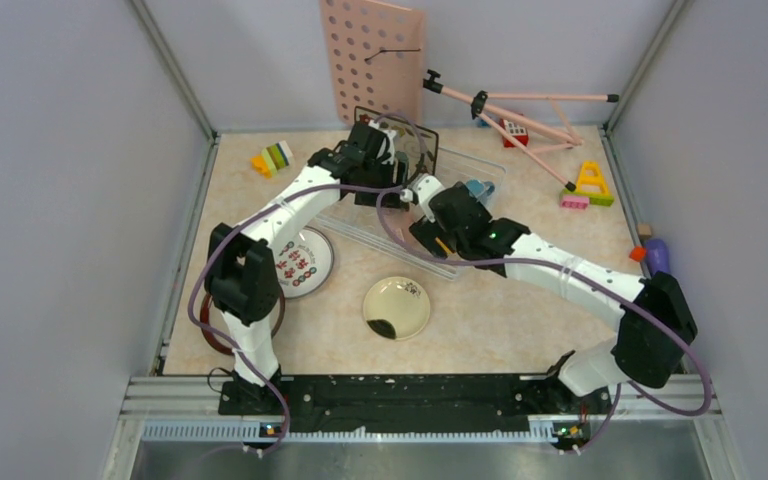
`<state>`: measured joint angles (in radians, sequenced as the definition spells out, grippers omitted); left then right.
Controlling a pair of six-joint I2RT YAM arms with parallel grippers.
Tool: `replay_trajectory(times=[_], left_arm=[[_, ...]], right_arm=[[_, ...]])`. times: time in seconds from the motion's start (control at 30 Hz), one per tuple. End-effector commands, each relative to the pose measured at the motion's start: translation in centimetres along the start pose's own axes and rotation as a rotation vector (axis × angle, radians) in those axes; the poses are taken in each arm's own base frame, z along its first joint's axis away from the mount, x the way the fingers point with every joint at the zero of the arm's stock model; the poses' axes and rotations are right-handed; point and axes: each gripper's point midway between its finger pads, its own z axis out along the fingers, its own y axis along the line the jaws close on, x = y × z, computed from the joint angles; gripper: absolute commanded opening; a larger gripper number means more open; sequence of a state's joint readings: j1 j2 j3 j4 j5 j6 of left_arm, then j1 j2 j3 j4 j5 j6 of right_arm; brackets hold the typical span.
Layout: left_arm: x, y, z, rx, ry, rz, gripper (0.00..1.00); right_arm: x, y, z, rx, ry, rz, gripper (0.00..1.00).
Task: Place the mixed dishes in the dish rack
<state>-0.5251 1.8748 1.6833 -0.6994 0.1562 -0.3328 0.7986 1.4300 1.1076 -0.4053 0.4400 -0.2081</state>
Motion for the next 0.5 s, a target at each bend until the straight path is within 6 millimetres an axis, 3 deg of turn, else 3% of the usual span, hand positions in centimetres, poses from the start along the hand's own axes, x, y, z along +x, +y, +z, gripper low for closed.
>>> replay_trajectory(times=[0.0,0.27,0.47], left_arm=[[-1.3,-0.9,0.1,0.049,-0.024,0.022,0.00],[-1.0,-0.9,0.0,0.049,-0.013,0.020,0.00],[-1.0,-1.8,-0.2,0.070,-0.022,0.051,0.01]], right_arm=[[-0.6,1.7,-0.2,-0.051,-0.036,-0.020,0.98],[-2.1,2.0,-2.1,-0.122,-0.101,0.080,0.98],[-2.8,2.3,-2.8,-0.211,-0.128,0.232,0.86]])
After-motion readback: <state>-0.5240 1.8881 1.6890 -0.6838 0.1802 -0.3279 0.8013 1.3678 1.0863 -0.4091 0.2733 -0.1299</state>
